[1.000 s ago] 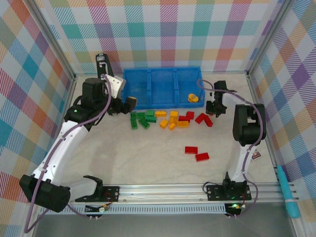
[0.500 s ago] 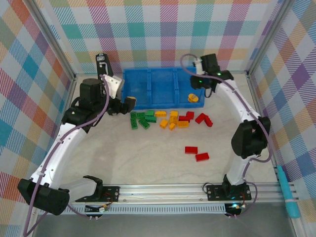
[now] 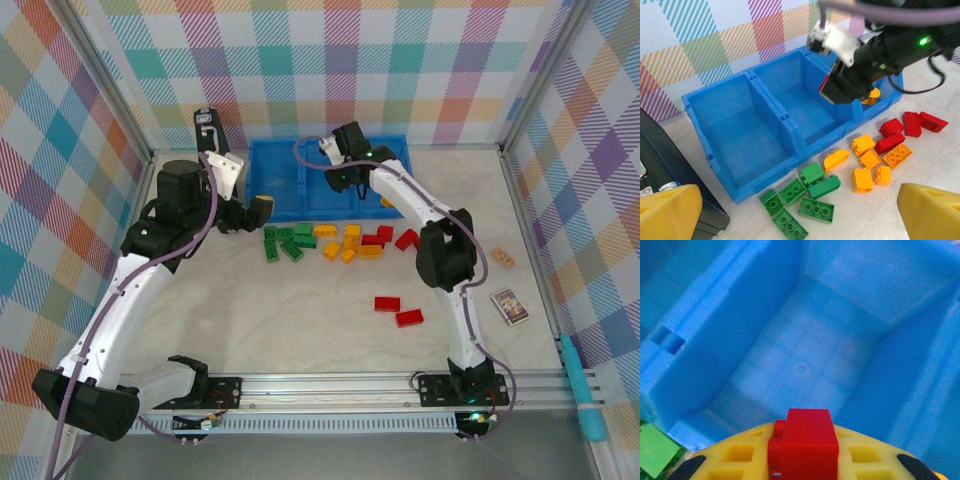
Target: Sort the legos into containers by color
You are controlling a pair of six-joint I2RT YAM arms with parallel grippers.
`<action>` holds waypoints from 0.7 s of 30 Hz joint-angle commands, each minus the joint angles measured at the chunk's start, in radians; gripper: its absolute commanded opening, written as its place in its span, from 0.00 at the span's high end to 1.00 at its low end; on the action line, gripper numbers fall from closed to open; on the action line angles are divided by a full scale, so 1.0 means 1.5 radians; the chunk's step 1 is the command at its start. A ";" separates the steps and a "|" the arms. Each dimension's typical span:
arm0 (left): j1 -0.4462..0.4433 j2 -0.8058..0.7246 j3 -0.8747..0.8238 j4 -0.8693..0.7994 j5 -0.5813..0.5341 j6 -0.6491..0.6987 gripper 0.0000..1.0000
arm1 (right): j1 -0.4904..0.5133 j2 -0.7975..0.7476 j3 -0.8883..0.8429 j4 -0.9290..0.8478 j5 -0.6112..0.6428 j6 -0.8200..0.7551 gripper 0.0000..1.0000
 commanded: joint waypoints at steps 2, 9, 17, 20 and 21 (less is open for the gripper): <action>-0.003 -0.010 0.005 -0.003 -0.001 0.010 0.00 | 0.010 0.036 0.034 0.003 0.013 -0.031 0.74; -0.003 -0.003 0.005 -0.002 0.003 0.008 0.00 | 0.014 0.066 0.023 0.009 0.017 -0.034 0.69; -0.003 0.001 0.006 -0.001 0.009 0.006 0.00 | 0.015 0.051 0.020 -0.002 0.019 -0.031 0.56; -0.003 -0.002 0.007 -0.002 0.010 0.006 0.00 | 0.015 0.023 0.007 -0.010 0.018 -0.022 0.55; -0.003 -0.003 0.007 -0.002 0.010 0.006 0.00 | 0.015 0.010 -0.001 -0.013 0.021 -0.017 0.55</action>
